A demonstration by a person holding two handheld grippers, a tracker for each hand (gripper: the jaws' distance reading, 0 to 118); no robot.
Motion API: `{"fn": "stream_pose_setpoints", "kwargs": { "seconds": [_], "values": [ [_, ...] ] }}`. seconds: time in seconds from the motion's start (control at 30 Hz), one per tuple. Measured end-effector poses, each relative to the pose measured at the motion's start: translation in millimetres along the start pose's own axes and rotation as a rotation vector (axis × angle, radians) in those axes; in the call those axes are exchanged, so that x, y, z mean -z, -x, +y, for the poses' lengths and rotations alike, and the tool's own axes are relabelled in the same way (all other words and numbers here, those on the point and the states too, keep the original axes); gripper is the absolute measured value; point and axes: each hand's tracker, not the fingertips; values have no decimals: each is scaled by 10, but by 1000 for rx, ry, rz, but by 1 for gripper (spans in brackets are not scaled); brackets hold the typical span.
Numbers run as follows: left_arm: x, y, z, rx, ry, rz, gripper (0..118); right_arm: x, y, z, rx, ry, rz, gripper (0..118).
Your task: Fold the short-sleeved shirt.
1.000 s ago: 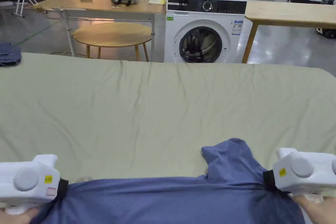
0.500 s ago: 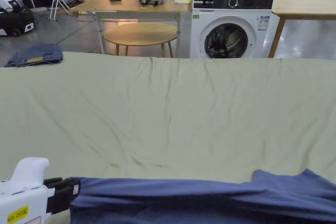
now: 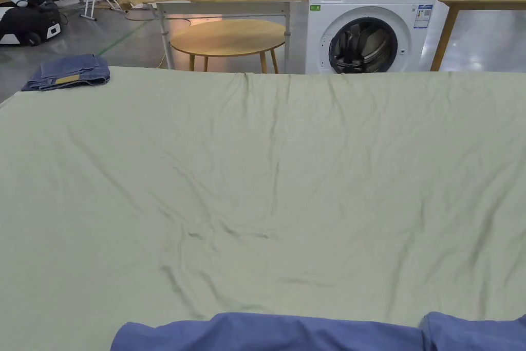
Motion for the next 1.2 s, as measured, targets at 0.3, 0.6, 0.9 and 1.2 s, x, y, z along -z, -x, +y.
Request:
{"fn": "stream_pose_setpoints", "kwargs": {
  "seconds": [0.3, 0.6, 0.9, 1.2],
  "values": [
    [-890, -661, 401, 148, -380, 67, 68, -806, 279, 388, -99, -337, 59, 90],
    [-1203, -1500, 643, 234, -562, 50, 34, -730, 992, 742, -196, -418, 286, 39],
    [-1087, -1413, 647, 129, -494, -113, 0, -442, 1329, 667, -234, -368, 319, 0],
    [-387, -54, 494, -342, -213, -288, 101, -388, 1064, 595, -150, -323, 334, 0]
  ]
}}
